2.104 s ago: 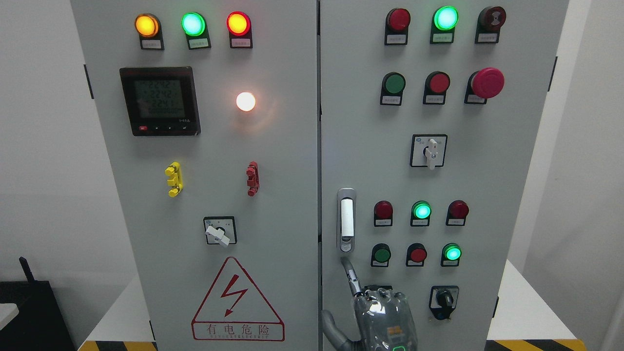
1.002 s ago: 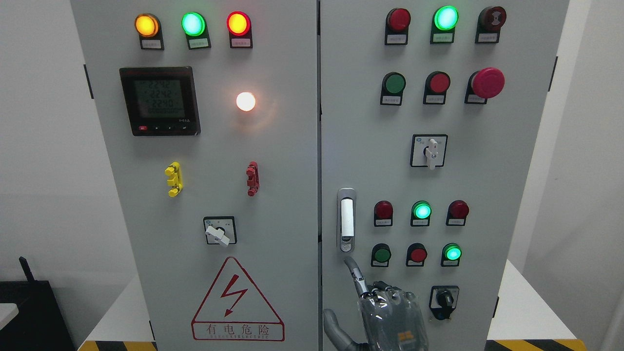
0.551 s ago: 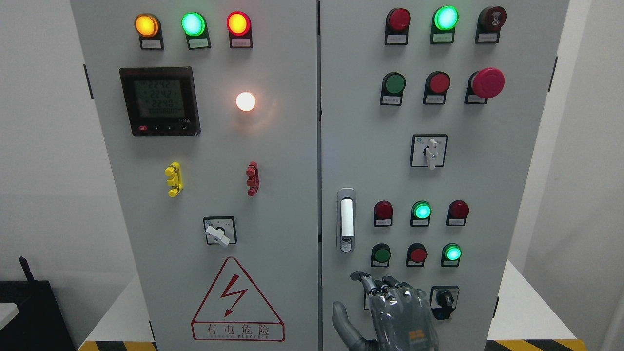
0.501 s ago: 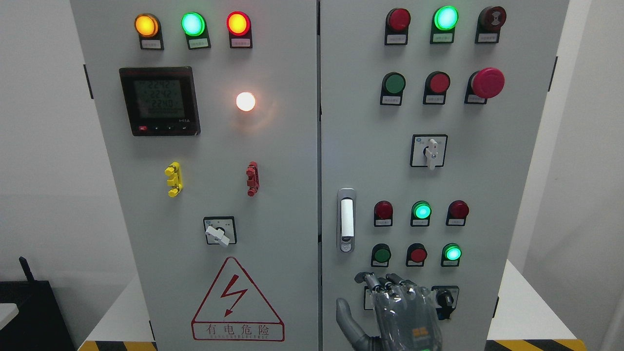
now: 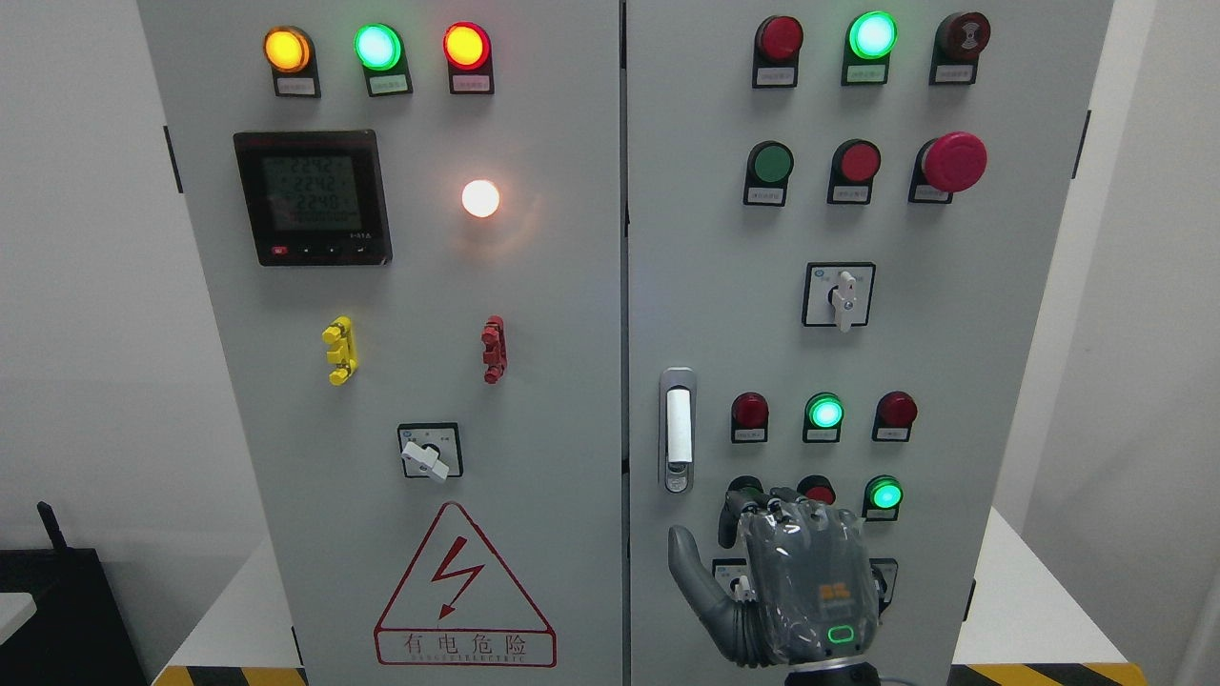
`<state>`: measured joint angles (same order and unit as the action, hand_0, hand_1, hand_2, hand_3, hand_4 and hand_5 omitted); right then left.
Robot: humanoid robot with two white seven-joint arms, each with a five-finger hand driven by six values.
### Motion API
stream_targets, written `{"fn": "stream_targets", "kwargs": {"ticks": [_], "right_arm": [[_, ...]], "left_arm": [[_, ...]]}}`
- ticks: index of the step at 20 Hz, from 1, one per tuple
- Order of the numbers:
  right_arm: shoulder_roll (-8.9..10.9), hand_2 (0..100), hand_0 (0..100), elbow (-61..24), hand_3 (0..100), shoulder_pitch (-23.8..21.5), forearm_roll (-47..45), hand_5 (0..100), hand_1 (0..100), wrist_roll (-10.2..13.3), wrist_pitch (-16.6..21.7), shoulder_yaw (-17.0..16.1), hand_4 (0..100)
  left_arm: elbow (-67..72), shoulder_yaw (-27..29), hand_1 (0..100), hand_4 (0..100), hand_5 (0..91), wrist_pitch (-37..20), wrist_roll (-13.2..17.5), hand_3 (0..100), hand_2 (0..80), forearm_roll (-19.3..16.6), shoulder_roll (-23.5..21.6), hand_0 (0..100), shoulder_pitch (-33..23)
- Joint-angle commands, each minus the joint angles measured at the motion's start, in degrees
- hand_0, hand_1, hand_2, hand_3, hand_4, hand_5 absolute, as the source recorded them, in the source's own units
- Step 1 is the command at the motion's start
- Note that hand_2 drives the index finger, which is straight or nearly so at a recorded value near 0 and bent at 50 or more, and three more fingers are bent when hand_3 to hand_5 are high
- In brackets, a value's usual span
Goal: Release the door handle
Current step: 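Open the right hand and move it down away from the handle, then bring the right hand back up and grasp the handle lever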
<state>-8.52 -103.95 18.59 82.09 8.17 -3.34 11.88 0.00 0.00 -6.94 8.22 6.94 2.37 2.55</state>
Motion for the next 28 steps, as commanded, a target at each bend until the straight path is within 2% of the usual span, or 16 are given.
{"fn": "stream_targets", "kwargs": {"ticks": [1,5,13,16,28], "right_arm": [[-0.01,89,38,1.5,100,2.2,0.7,92,0,-0.9,-0.4,0.2,91],[-0.01,91,38,2.4,100,3.4,1.4,93,0,-2.4,-0.4,0.7,93],[-0.01,91,36,4.7,100,6.2,1.6,93,0,-2.6,-2.1,1.3,98],[-0.09,91,36,4.8,100,6.2,1.6,93,0,-4.3,-2.4,1.2,98],[-0.09,92,36,5.5,100,7.2,1.6,93,0,-4.4,-3.0,1.2,99]], "left_arm": [[1.0,0.6,39,0,0.0,0.0,0.0,0,0.0,0.0,0.0,12,0.0],[1.0,0.6,39,0,0.0,0.0,0.0,0,0.0,0.0,0.0,12,0.0],[1.0,0.6,39,0,0.0,0.0,0.0,0,0.0,0.0,0.0,12,0.0],[1.0,0.6,39,0,0.0,0.0,0.0,0,0.0,0.0,0.0,12,0.0],[1.0,0.6,39,0,0.0,-0.1,0.0,0,0.0,0.0,0.0,12,0.0]]}}
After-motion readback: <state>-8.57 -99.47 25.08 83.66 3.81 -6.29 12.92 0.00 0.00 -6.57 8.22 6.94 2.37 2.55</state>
